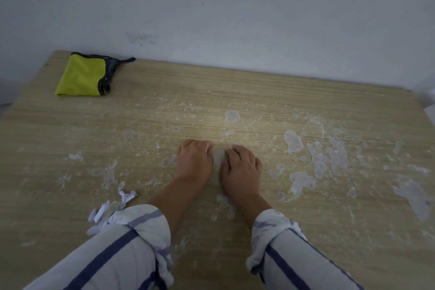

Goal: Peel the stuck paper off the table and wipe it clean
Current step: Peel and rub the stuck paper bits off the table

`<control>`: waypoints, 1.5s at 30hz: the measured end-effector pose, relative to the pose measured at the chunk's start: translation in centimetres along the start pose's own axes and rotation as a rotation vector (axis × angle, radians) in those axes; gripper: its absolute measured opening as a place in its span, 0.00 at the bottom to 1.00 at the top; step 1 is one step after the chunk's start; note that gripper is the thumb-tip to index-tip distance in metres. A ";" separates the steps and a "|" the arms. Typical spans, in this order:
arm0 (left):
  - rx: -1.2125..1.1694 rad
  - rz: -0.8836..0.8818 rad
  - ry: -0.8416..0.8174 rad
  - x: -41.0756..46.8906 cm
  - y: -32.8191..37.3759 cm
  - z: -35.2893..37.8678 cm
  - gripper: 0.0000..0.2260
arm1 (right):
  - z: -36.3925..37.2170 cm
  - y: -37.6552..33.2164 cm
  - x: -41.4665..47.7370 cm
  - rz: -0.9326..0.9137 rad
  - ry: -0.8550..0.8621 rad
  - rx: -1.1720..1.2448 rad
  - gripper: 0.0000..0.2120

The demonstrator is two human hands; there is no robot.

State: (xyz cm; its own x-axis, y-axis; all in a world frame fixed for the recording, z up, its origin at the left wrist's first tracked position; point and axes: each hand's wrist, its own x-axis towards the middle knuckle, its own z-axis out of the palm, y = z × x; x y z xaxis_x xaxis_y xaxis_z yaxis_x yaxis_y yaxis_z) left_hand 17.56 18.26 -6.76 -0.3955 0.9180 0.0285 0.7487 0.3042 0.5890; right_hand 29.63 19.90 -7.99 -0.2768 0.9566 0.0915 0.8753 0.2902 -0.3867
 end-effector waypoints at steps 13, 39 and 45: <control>-0.451 -0.311 -0.165 -2.7 -0.4 -4.3 0.04 | -2.8 -2.2 0.2 0.168 -0.309 0.548 0.20; -0.365 -0.236 -0.012 -11.6 -12.2 -15.0 0.14 | -0.7 -15.6 -7.2 0.101 -0.516 0.622 0.07; 0.006 -0.093 -0.216 -13.6 -16.4 -14.2 0.30 | 1.6 -17.2 -8.8 -0.282 -0.221 0.189 0.06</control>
State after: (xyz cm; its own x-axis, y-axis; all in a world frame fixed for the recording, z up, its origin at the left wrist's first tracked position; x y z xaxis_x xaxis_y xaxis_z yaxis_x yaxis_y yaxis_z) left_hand 3.12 -2.77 -5.36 -0.3400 0.9190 -0.1996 0.7177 0.3907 0.5764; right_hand 16.44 6.43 -3.60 -0.5923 0.8053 0.0262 0.6703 0.5105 -0.5386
